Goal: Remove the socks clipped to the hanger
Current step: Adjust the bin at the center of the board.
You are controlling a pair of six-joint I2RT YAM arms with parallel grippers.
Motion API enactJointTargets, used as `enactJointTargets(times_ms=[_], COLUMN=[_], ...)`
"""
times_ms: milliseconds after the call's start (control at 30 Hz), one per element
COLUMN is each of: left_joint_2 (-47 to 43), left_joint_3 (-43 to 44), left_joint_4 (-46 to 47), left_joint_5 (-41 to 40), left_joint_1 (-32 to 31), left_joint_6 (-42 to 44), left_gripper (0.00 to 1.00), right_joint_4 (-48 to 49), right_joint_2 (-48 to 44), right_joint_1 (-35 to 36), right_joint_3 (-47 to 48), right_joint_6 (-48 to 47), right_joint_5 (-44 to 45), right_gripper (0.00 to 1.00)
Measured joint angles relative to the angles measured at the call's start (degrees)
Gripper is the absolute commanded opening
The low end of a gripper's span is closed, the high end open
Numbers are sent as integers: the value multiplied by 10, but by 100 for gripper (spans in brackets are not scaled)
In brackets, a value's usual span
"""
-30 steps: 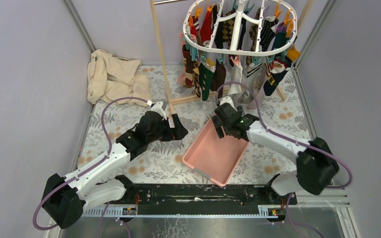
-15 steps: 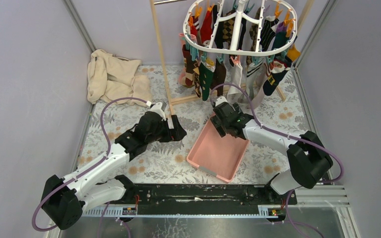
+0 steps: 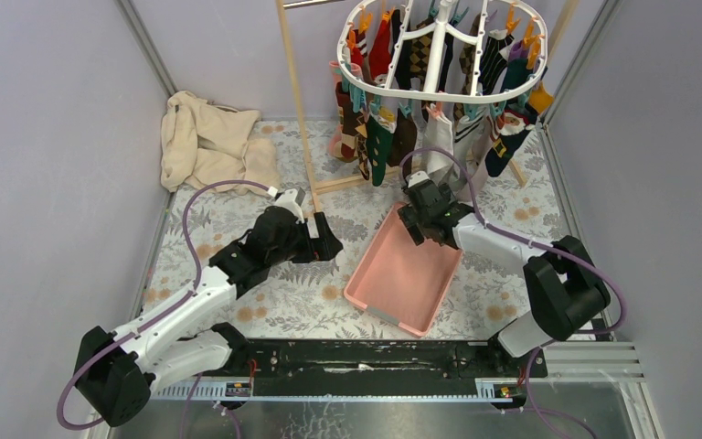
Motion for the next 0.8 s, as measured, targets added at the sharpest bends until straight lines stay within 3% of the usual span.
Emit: enactJointTargets(times_ms=[100, 400, 667, 800], left_joint_2=[-3, -3, -3, -2], left_joint_3=[0, 0, -2, -4], left_joint_4=[-2, -3, -2, -2], left_joint_5=[0, 0, 0, 0], left_joint_1=[0, 0, 0, 0], left_joint_6=[0, 0, 0, 0], left_gripper=[99, 99, 99, 99], right_joint_4=[1, -1, -24, -49], right_joint_2=[18, 26, -61, -103], right_joint_1=[-26, -42, -42, -42], right_joint_3=[1, 1, -56, -77], right_joint_6=[0, 25, 97, 124], right_joint_5=[-19, -50, -75, -92], right_gripper=[81, 65, 47, 30])
